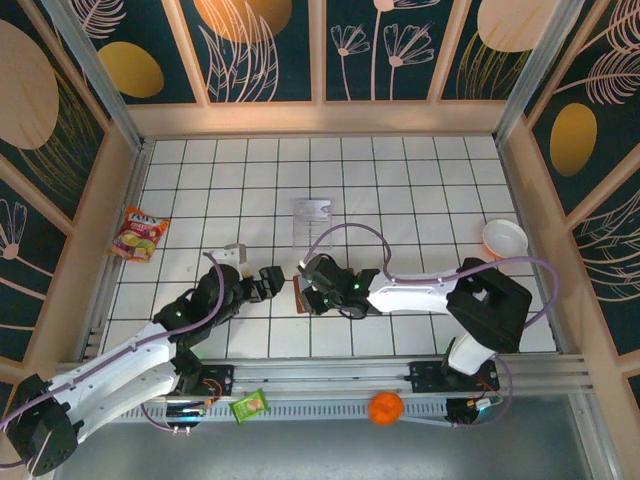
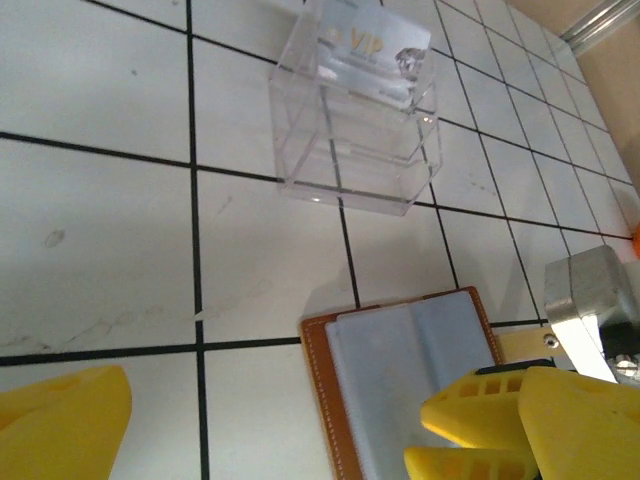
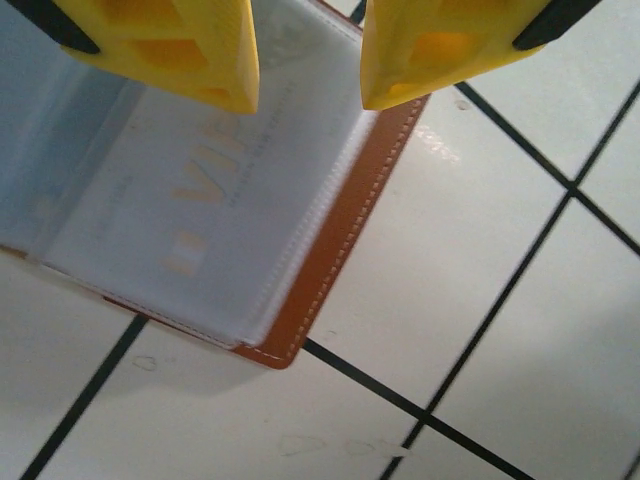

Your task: Take the credit cards out of the card holder

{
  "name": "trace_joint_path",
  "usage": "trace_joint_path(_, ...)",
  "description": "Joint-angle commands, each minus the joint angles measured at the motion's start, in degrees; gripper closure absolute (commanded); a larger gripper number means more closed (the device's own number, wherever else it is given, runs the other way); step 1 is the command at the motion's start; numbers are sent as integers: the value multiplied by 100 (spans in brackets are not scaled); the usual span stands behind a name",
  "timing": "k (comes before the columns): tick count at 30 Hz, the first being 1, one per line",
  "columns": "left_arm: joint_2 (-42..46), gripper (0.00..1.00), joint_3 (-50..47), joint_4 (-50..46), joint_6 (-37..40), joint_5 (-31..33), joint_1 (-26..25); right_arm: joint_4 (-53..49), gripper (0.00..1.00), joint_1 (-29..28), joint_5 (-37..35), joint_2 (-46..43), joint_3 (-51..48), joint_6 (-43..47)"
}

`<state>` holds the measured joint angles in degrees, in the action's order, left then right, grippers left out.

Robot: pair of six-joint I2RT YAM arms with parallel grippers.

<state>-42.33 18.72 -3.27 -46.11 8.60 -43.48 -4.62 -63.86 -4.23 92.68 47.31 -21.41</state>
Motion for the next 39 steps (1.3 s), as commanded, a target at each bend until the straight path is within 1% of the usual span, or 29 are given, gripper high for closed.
trace_joint_path(1,106,1,-118,-52,-126,-23,29,-258,67,-151,-627,91,324,-29)
trace_joint_path(6,67,1,-148,1,-136,-45,24,-495,66,-340,-906,433,556,105)
trace_joint_path(13,49,1,-146,-16,-118,-49,24,-630,66,-454,-1067,759,615,-54)
trace_joint_path(15,47,1,-147,-16,-118,-60,25,-627,71,-466,-1010,828,592,-79)
trace_joint_path(22,-68,1,-157,51,-50,-155,25,-391,96,-488,-857,801,504,-277)
trace_joint_path(23,-110,3,-165,90,-41,-206,27,-332,99,-489,-830,767,481,-328)
trace_joint_path(24,-147,3,-174,126,-38,-237,26,-280,100,-479,-808,718,460,-371)
trace_joint_path(27,-311,11,-211,375,27,-518,24,76,100,-453,-600,456,287,-552)
trace_joint_path(33,-1048,37,-216,1232,-20,-1267,14,676,100,-290,-239,-162,-62,-1088)
trace_joint_path(36,-1415,52,-204,1529,-63,-1450,-9,794,100,-208,-189,-388,-183,-1325)
trace_joint_path(39,-1655,61,-174,1690,-67,-1527,-60,963,100,-96,30,-615,-352,-1570)
